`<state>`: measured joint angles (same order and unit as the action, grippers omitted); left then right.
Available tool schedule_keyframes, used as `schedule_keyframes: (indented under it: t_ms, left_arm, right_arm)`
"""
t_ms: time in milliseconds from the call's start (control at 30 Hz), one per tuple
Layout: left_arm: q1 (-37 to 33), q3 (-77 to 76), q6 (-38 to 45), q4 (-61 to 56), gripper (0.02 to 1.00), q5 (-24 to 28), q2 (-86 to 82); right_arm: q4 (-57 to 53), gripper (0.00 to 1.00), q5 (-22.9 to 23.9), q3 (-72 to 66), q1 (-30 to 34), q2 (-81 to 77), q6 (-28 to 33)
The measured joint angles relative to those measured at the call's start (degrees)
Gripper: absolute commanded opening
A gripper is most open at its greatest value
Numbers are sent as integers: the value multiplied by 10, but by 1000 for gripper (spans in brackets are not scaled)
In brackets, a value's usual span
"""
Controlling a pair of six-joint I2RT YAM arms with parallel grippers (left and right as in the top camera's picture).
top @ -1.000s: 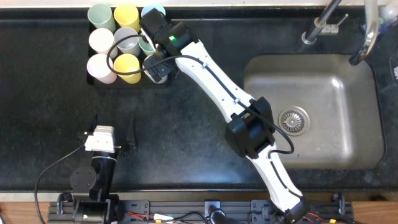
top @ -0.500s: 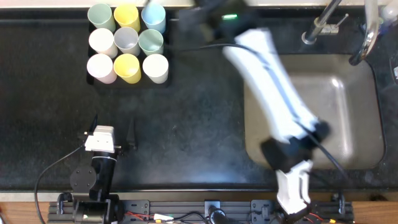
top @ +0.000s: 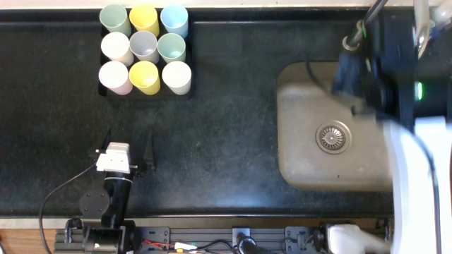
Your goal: Store Cups
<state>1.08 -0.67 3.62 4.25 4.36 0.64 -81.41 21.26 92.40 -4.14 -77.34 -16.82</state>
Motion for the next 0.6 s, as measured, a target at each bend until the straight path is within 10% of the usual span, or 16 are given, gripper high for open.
schedule_keyframes:
  t_ms: [600]
  left_arm:
    - [0, 0, 0, 0, 998, 2, 0]
  right_arm:
    - [762, 996, 3, -723, -23, 677, 74]
